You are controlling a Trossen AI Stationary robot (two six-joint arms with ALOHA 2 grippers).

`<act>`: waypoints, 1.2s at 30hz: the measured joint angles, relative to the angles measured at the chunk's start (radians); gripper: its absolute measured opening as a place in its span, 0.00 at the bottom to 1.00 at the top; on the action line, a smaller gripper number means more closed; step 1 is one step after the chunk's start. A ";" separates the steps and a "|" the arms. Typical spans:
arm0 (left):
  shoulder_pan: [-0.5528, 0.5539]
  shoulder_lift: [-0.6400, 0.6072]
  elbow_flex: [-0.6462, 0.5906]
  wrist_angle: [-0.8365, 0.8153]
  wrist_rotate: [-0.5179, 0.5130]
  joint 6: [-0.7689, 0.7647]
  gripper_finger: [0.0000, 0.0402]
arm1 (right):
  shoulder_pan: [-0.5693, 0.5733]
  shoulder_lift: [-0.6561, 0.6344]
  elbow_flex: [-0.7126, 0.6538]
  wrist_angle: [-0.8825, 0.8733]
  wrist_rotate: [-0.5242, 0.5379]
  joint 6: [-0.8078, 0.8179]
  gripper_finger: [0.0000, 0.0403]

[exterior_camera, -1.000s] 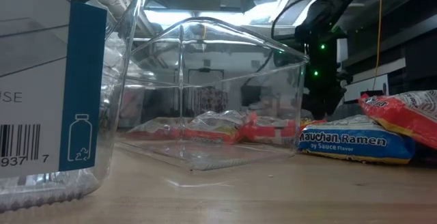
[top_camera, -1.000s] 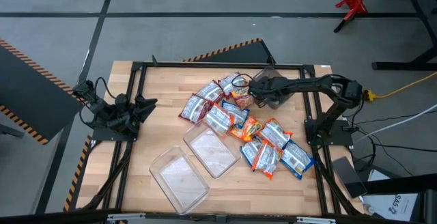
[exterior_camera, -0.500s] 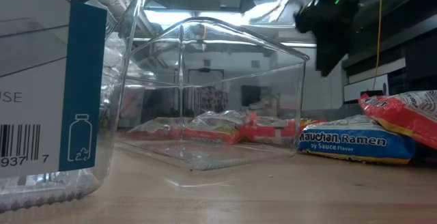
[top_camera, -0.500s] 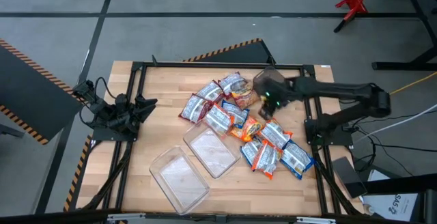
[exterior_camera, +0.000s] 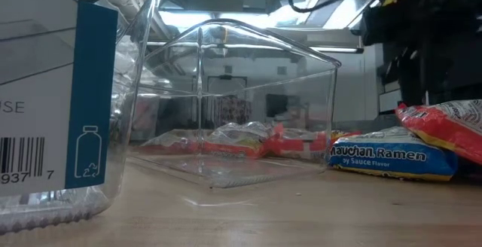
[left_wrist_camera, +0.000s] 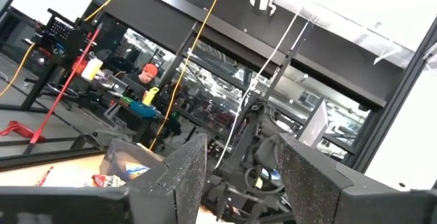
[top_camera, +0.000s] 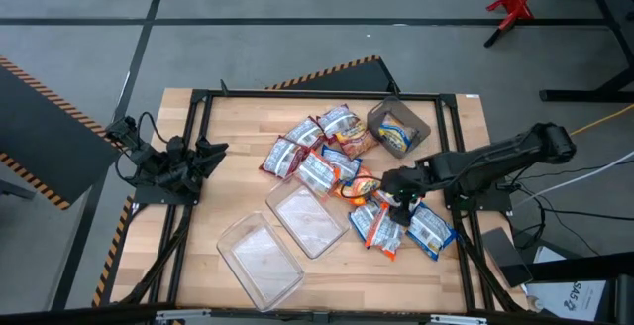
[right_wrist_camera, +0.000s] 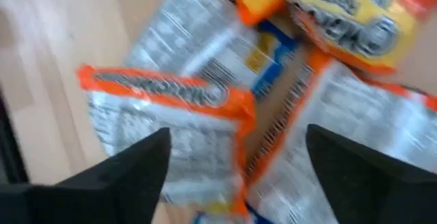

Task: Sort Maruchan noodles
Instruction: Put the orange noodle pack into the top transparent bin

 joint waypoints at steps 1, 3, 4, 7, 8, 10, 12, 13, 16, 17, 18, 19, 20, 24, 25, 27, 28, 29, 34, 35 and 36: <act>0.000 0.000 0.000 0.000 0.000 0.000 0.43 | 0.000 0.000 -0.015 0.024 -0.008 -0.002 0.86; 0.000 0.000 0.000 0.000 0.000 0.000 0.43 | -0.001 0.000 -0.040 0.056 -0.009 -0.022 0.91; 0.000 0.000 0.000 0.000 -0.002 0.000 0.43 | -0.001 0.000 -0.049 0.071 -0.011 -0.028 0.92; 0.000 0.000 0.000 0.000 -0.008 0.000 0.43 | -0.001 0.000 -0.087 0.097 -0.013 -0.031 0.94; 0.000 0.000 0.000 0.000 -0.012 0.000 0.43 | -0.001 0.000 -0.099 0.108 -0.020 -0.032 0.94; 0.000 0.000 0.000 0.000 -0.023 0.001 0.43 | -0.001 0.000 -0.121 0.150 -0.038 -0.033 0.92; 0.000 0.000 0.000 0.000 -0.032 0.005 0.43 | -0.001 0.000 -0.142 0.194 -0.060 -0.034 0.90; 0.000 0.000 0.000 0.000 -0.034 0.006 0.43 | -0.001 0.000 -0.149 0.217 -0.071 -0.034 0.89; 0.000 0.000 0.000 0.000 -0.045 0.006 0.43 | 0.000 0.000 -0.154 0.246 -0.082 -0.040 0.85; 0.000 0.000 0.000 0.000 -0.045 0.007 0.43 | -0.001 0.000 -0.154 0.244 -0.082 -0.046 0.84; 0.000 0.000 0.000 0.000 -0.045 0.008 0.43 | 0.000 0.000 -0.154 0.244 -0.082 -0.048 0.83; 0.000 0.000 0.000 0.000 -0.045 0.008 0.43 | -0.001 0.000 -0.154 0.243 -0.082 -0.050 0.82; 0.000 0.000 0.000 0.000 -0.045 0.008 0.43 | 0.000 0.000 -0.154 0.241 -0.082 -0.050 0.80; 0.000 0.000 0.000 -0.003 -0.045 0.008 0.43 | 0.000 0.032 -0.154 0.256 -0.083 -0.053 0.71; 0.000 0.000 0.000 -0.003 -0.045 0.008 0.43 | 0.000 0.047 -0.154 0.269 -0.084 -0.054 0.68; 0.000 0.000 0.000 -0.003 -0.046 0.007 0.43 | 0.000 0.079 -0.154 0.277 -0.094 -0.065 0.64; 0.000 0.000 0.000 -0.003 -0.046 0.004 0.43 | 0.000 0.094 -0.154 0.278 -0.107 -0.079 0.62; 0.000 0.000 0.000 -0.004 -0.046 0.004 0.43 | 0.000 0.110 -0.153 0.278 -0.120 -0.085 0.59; 0.000 0.000 0.000 -0.003 -0.052 0.000 0.43 | 0.000 0.138 -0.137 0.262 -0.133 -0.089 0.41; 0.000 0.000 0.000 -0.003 -0.052 0.000 0.43 | 0.000 0.138 -0.132 0.257 -0.133 -0.089 0.35; 0.000 0.000 0.000 -0.003 -0.053 0.000 0.43 | 0.000 0.138 -0.124 0.251 -0.132 -0.089 0.29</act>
